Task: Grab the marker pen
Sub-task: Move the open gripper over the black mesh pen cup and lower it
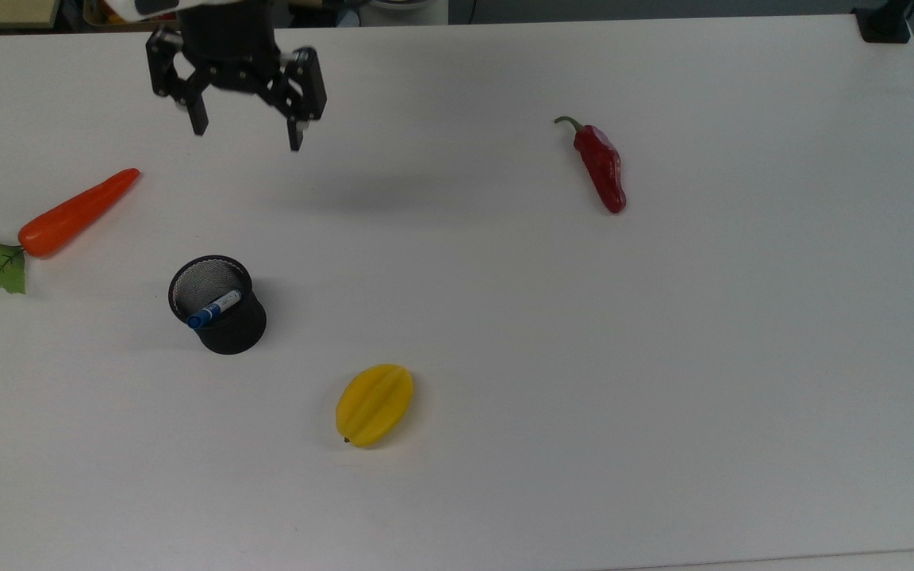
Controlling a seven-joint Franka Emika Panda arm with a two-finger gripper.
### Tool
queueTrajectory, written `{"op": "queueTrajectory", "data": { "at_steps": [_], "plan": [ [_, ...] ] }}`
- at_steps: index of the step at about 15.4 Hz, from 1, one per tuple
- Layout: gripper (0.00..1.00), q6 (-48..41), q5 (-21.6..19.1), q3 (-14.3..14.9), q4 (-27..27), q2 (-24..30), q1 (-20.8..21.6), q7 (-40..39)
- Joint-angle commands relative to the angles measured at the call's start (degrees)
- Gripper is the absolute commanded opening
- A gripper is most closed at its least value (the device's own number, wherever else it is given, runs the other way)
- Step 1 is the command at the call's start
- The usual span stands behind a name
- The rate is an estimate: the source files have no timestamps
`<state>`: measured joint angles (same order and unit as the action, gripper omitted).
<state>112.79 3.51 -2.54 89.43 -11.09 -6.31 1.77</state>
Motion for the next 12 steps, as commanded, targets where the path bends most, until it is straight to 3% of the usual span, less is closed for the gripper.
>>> {"op": "queueTrajectory", "data": {
  "at_steps": [1, 12],
  "plan": [
    [1.00, 6.7, 0.7, 0.3, 0.2, -3.9, -0.4, 3.2],
    [1.00, 28.1, 3.1, 0.4, 0.2, -14.2, -4.6, 4.8]
  ]
}}
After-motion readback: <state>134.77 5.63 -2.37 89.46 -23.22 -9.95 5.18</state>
